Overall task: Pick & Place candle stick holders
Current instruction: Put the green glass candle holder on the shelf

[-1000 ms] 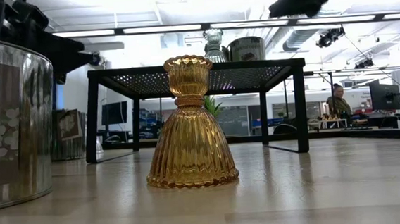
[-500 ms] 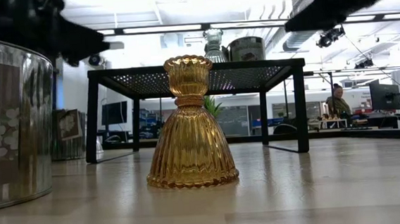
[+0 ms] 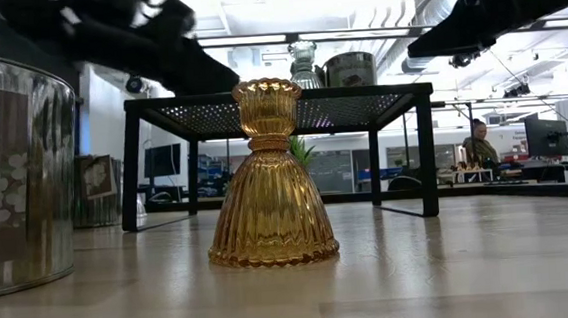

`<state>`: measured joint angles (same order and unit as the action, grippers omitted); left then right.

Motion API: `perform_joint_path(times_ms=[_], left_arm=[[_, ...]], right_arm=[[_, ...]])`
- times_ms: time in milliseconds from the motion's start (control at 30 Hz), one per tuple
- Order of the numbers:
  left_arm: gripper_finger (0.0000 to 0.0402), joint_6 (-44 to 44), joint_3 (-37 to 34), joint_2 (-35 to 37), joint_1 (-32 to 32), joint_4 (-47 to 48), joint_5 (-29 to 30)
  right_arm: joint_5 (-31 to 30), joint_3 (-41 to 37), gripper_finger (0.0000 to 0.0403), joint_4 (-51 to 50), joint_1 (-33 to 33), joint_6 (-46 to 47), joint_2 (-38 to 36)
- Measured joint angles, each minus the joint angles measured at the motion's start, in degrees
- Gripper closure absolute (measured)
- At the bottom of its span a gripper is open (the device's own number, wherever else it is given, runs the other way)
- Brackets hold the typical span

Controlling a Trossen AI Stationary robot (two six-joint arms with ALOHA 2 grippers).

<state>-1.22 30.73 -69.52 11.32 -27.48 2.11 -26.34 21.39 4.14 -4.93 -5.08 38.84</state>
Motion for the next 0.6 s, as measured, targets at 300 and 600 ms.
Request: perform_joint_path(times_ms=[300, 600], left_arm=[[0.0195, 2.24, 4.75, -9.45, 1.06, 0.3, -1.6], [0.0091, 7.44, 7.56, -9.53, 1.01, -1.53, -5.02]], right_arm=[[2.74, 0.02, 0.0249, -0.58, -0.01, -3.57, -0.34], [2.4, 0.04, 0.0249, -3.05, 0.0, -8.62, -3.5]])
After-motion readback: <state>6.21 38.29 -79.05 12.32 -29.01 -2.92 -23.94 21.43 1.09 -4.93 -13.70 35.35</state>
